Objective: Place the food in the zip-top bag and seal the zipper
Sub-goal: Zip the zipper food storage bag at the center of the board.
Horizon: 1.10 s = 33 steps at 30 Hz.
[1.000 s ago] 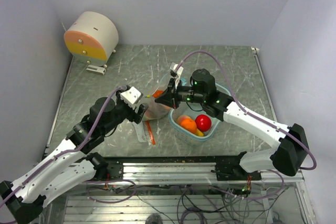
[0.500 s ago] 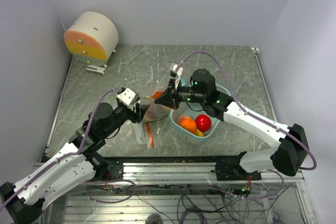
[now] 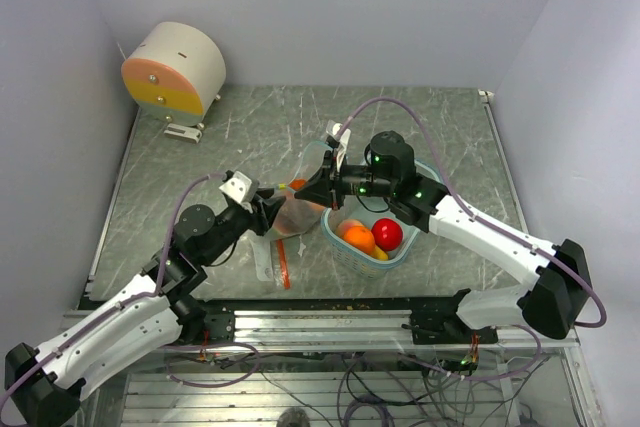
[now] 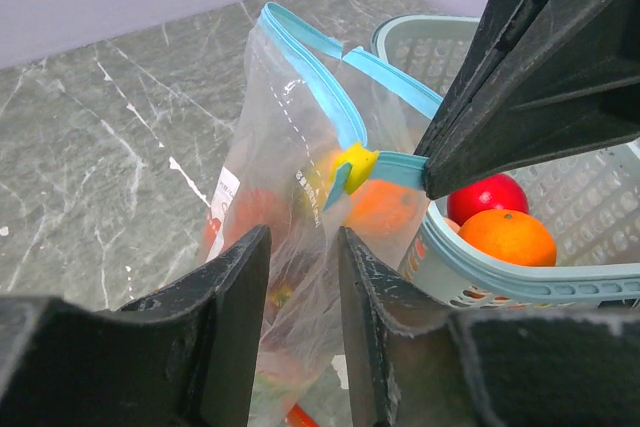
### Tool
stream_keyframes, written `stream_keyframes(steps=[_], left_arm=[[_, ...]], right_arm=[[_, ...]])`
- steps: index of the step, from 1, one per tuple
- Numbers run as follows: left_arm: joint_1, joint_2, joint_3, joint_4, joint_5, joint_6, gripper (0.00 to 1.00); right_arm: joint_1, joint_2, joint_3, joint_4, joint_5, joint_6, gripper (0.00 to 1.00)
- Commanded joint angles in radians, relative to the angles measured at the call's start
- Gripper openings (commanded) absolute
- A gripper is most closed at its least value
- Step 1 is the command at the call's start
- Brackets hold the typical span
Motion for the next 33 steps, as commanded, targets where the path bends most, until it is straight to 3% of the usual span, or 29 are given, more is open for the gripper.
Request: stream_keyframes(steps=[1,4,6,8,12,16,19,21,24,28,31,32,33], left_arm=[[-0.002,-0.026,-0.057,0.178,-0.01,-0.043,0.4],[-0.002,-0.032,-0.081,0.213,-0.007,-0.054,0.2],[-0.002,-0.026,-0.082,0.216,0.005,-0.055,0.16],[-0.002,-0.016,-0.078,0.225,0.035,-0.043,0.18],[-0.002,0.008,-0.074,0.269,0.06,-0.036,0.36],[-0.002,0.024,-0.083,0.317,0.06,-0.014,0.39],[-0.001,0.038,-0.104,0.381,0.098,0.015,0.28],[-0.003,0.057,-0.118,0.438,0.139,0.034,0.11],[-0.002,0.1,-0.121,0.478,0.214,0.047,0.07],[-0.002,0.119,-0.09,0.427,0.288,0.057,0.07],[-0.002,0.079,-0.027,0.266,0.249,0.052,0.07],[-0.002,0.065,-0.002,0.203,0.231,0.06,0.07],[-0.002,0.053,0.024,0.141,0.212,0.069,0.07]], right_arm=[[-0.003,-0.032,-0.012,0.04,-0.022,0.004,0.0],[-0.004,-0.027,-0.014,0.037,-0.018,0.001,0.0],[-0.003,-0.023,-0.014,0.035,-0.017,0.0,0.0],[-0.004,-0.017,-0.013,0.037,-0.017,0.002,0.0],[-0.004,-0.007,-0.01,0.04,-0.027,0.005,0.0],[-0.005,-0.009,-0.005,0.034,-0.032,0.003,0.0],[-0.004,-0.01,-0.002,0.026,-0.033,-0.005,0.0],[-0.004,-0.005,0.001,0.02,-0.04,-0.007,0.0],[-0.004,0.002,0.004,0.015,-0.039,-0.01,0.0],[-0.004,-0.006,0.005,0.007,-0.013,-0.022,0.0],[-0.005,-0.024,0.014,-0.032,0.033,-0.058,0.0],[-0.004,-0.032,0.017,-0.046,0.061,-0.071,0.02],[-0.004,-0.044,0.018,-0.055,0.092,-0.084,0.13]])
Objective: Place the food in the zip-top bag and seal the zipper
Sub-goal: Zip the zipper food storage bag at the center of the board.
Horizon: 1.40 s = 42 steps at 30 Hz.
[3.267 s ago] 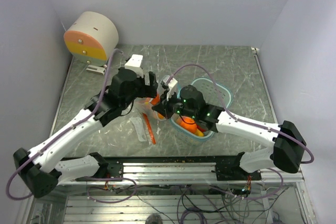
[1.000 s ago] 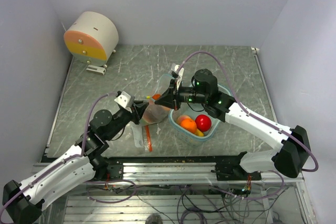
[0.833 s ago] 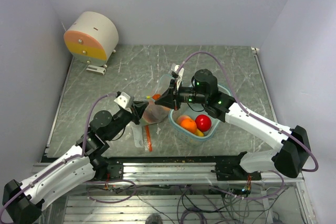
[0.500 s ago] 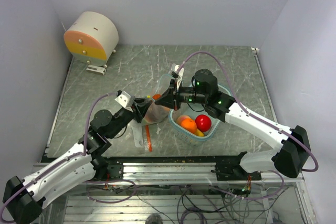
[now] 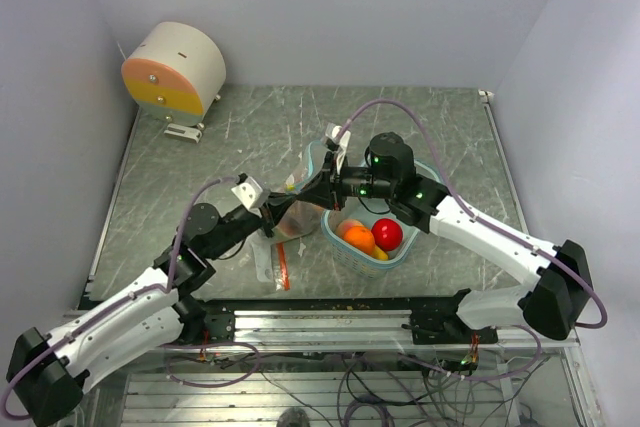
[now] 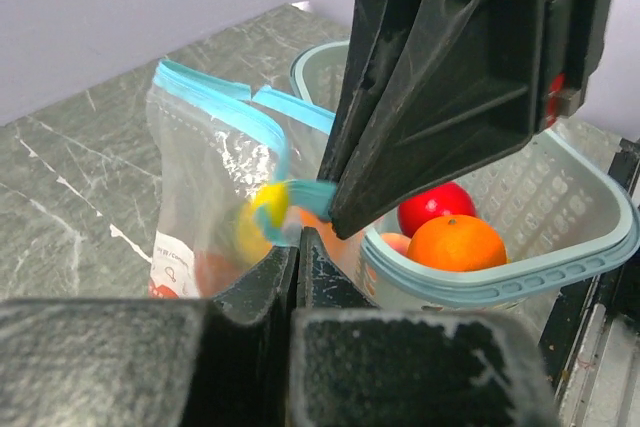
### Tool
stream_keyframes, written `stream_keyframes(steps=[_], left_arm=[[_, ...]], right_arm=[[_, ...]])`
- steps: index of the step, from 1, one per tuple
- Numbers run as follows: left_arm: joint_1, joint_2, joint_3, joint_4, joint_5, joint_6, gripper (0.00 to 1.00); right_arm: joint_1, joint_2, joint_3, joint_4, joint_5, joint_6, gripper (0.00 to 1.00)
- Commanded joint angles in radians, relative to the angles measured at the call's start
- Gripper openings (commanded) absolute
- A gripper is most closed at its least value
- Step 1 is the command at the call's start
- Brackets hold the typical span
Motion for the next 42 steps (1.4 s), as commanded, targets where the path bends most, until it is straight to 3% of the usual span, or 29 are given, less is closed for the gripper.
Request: stream_keyframes(steps=[1,4,7,9,16,21,28,36,42], left_arm=[[-0.001,-0.061,0.139,-0.233,-0.003,0.033,0.07],[-0.001,-0.088,0.212,-0.406,-0.049,0.047,0.07],[-0.001,-0.106,0.249,-0.498,-0.061,0.054,0.07],[0.0,-0.118,0.258,-0.526,-0.06,0.056,0.07],[-0.001,-0.162,0.243,-0.549,-0.004,0.053,0.07],[-0.001,-0.175,0.246,-0.597,-0.004,0.043,0.07],[0.0,-0.215,0.237,-0.615,-0.025,0.043,0.07],[0.0,-0.205,0.238,-0.613,-0.019,0.048,0.07],[-0.001,-0.203,0.234,-0.603,-0.022,0.044,0.07]], right_arm=[[-0.003,-0.055,0.026,-0.033,0.117,-0.072,0.23],[-0.002,-0.111,0.007,-0.026,0.193,-0.103,0.41],[-0.002,-0.157,-0.007,0.0,0.206,-0.142,0.5],[-0.002,-0.169,-0.004,0.014,0.195,-0.168,0.52],[-0.003,-0.141,0.009,0.113,-0.047,-0.252,0.68],[-0.013,-0.034,0.079,0.109,-0.323,-0.342,0.66],[-0.048,0.117,0.194,0.181,-0.616,-0.318,0.61],[-0.049,0.241,0.232,0.307,-0.663,-0.179,0.49],[-0.049,0.273,0.252,0.283,-0.649,-0.173,0.44]])
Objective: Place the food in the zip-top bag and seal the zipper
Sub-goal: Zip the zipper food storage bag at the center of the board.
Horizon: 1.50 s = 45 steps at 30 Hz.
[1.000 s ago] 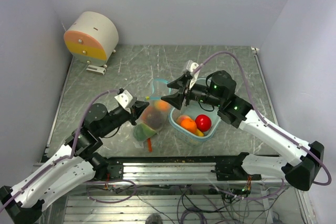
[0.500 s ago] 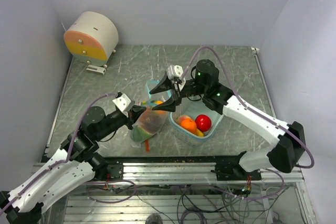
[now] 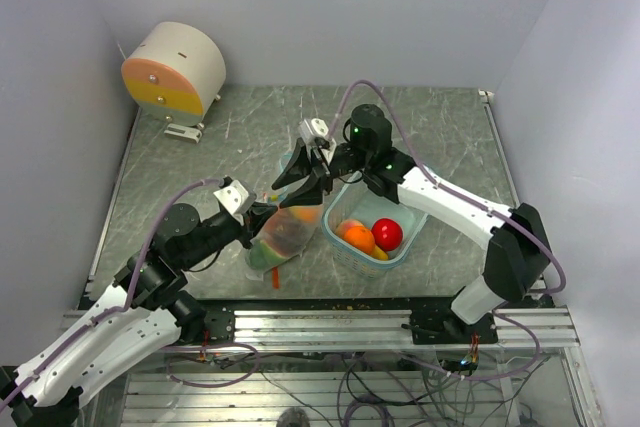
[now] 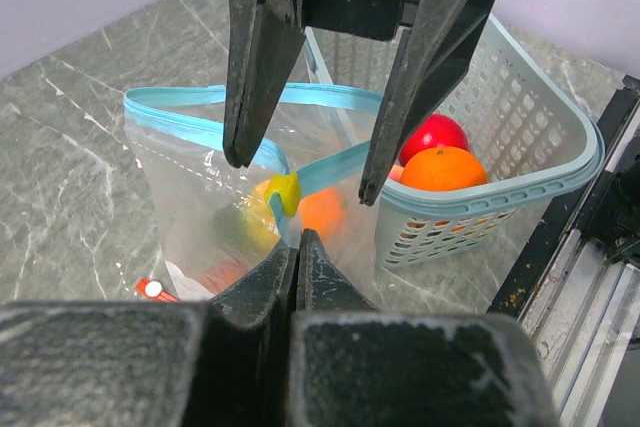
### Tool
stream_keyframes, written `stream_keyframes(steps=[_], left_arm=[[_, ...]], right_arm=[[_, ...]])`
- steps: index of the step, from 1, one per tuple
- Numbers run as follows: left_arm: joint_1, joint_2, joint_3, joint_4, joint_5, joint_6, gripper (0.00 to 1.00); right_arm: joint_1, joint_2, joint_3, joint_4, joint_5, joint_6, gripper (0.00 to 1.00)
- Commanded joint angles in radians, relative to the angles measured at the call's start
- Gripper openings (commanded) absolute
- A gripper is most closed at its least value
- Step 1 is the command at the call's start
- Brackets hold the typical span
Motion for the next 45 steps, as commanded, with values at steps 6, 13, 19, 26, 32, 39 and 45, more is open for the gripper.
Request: stream_keyframes(steps=[6,13,19,26,32,39,45], left_arm=[[-0.001,0.0,0.005,0.018,0.002,0.002,0.07],[-0.001,-0.005,0.005,0.019,-0.008,0.002,0.07],[0.0,-0.009,0.005,0.016,-0.013,0.0,0.07],[-0.001,-0.017,0.005,0.013,-0.024,-0.001,0.07],[-0.001,-0.029,0.004,0.01,-0.05,-0.005,0.07],[-0.001,-0.056,0.009,-0.028,-0.11,0.004,0.07],[-0.001,-0.085,0.004,-0.03,-0.159,0.004,0.07]], right_arm=[[-0.001,0.041,0.044,0.083,-0.009,0.079,0.43],[0.003,0.061,0.063,0.05,-0.016,0.066,0.39],[0.009,0.069,0.064,0.02,-0.014,0.053,0.34],[0.013,0.081,0.067,-0.01,-0.016,0.044,0.22],[0.012,0.087,0.08,-0.1,0.018,-0.001,0.0],[-0.015,0.071,0.088,-0.199,0.049,-0.069,0.0],[-0.027,0.054,0.093,-0.27,0.048,-0.116,0.0]])
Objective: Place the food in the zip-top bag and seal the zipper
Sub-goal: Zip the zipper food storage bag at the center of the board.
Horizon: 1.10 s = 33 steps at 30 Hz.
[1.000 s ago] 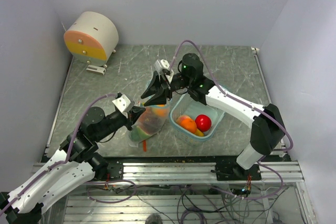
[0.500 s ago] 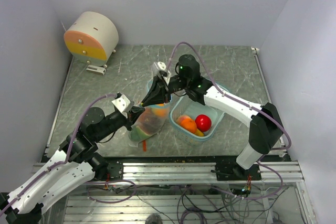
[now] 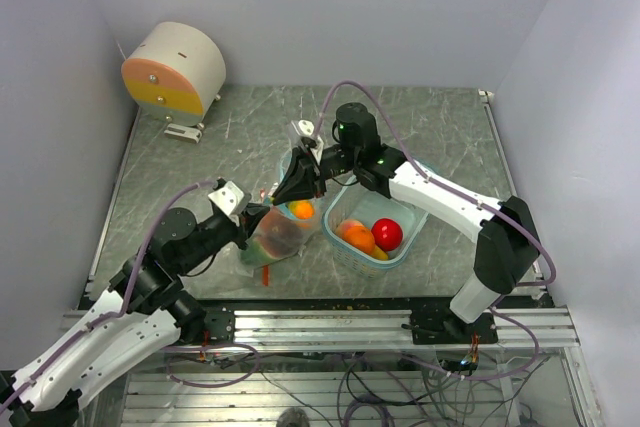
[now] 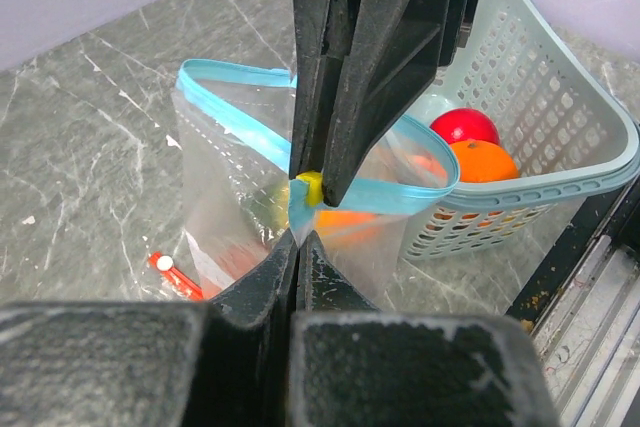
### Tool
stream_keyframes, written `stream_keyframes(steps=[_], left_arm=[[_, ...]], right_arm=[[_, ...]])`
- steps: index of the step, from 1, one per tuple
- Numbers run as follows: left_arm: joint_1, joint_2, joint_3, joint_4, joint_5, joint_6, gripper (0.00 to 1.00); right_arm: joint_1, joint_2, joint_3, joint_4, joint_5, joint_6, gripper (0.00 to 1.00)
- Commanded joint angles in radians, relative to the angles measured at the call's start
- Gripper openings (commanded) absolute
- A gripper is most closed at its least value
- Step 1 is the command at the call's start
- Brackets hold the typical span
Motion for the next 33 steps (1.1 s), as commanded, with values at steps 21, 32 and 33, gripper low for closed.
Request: stream_keyframes(steps=[21,32,33], left_arm=[[-0.001,-0.139,0.015,-0.008,-0.415,-0.034,0.07],[-0.001,-0.192,0.01,0.047,-0.601,-0.042,0.07],[-0.001,-0.196,0.011,0.055,-0.619,-0.038,0.07]], right_arm=[[-0.092,-0.043,0.016,-0.145,0.107,-0.089,0.0],[-0.182,-0.086,-0.03,-0.204,0.114,-0.161,0.0],[-0.195,-0.087,-0.038,-0.204,0.113,-0.163,0.0]])
